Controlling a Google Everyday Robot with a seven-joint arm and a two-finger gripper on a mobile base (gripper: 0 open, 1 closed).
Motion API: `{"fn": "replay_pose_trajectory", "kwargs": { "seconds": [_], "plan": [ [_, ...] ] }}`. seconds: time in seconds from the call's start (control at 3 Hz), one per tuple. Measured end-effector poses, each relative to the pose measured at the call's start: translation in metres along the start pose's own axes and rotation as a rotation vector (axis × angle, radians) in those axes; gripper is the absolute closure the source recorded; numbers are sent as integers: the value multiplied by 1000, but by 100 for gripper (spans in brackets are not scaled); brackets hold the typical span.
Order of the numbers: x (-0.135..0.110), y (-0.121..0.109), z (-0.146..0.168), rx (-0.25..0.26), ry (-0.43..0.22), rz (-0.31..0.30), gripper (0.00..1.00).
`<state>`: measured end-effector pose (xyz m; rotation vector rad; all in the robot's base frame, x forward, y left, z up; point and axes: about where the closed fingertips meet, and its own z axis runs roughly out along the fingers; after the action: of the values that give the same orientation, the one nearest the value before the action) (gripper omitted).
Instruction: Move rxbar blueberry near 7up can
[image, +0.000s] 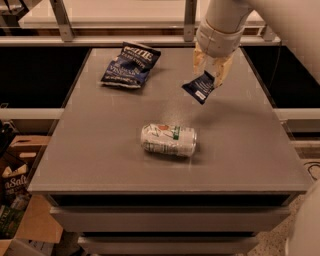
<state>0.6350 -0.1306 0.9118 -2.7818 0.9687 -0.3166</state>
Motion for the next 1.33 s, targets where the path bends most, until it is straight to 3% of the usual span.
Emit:
{"fn": "replay_pose_trajectory", "kwargs": {
  "seconds": [0.33,1.33],
  "plan": [
    [-17,-4,0,1,-42,-34,100],
    [-27,11,-10,14,-98,-72,100]
  ]
}}
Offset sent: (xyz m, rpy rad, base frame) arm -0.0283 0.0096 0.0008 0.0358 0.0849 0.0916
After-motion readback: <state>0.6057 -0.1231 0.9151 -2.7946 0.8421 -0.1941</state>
